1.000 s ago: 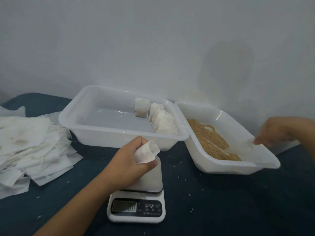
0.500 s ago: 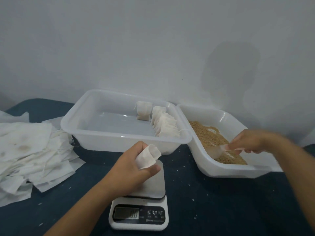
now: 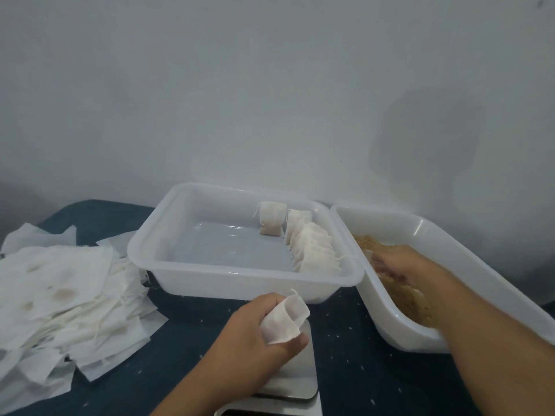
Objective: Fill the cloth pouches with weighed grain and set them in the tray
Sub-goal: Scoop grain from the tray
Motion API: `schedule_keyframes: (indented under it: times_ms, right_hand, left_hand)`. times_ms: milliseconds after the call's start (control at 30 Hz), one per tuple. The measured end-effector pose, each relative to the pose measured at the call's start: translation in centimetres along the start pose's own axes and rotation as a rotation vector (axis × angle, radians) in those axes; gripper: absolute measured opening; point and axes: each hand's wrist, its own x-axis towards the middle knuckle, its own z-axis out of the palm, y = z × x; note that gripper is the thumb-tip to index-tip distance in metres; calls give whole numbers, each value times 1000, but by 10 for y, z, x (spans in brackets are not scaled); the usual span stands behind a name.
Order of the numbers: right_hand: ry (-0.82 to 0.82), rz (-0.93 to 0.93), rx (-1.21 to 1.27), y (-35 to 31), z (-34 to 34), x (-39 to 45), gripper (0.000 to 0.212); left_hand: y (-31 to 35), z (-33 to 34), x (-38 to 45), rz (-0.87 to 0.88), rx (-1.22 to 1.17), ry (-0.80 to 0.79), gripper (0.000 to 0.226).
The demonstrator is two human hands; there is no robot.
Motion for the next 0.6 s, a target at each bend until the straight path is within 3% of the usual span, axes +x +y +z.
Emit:
schedule_keyframes:
  times_ms: [267, 400, 600]
  right_hand:
    - [-5, -89, -93, -2, 5, 9, 34]
    - [35, -150, 1, -4, -1, -9, 32]
    - [84, -244, 77, -8, -26, -55, 45]
  left_hand:
    - [-2, 3, 2, 1, -37, 29, 23]
    - [-3, 3, 1, 11, -47, 19, 23]
    - [-5, 1, 2, -34, -117, 23, 22]
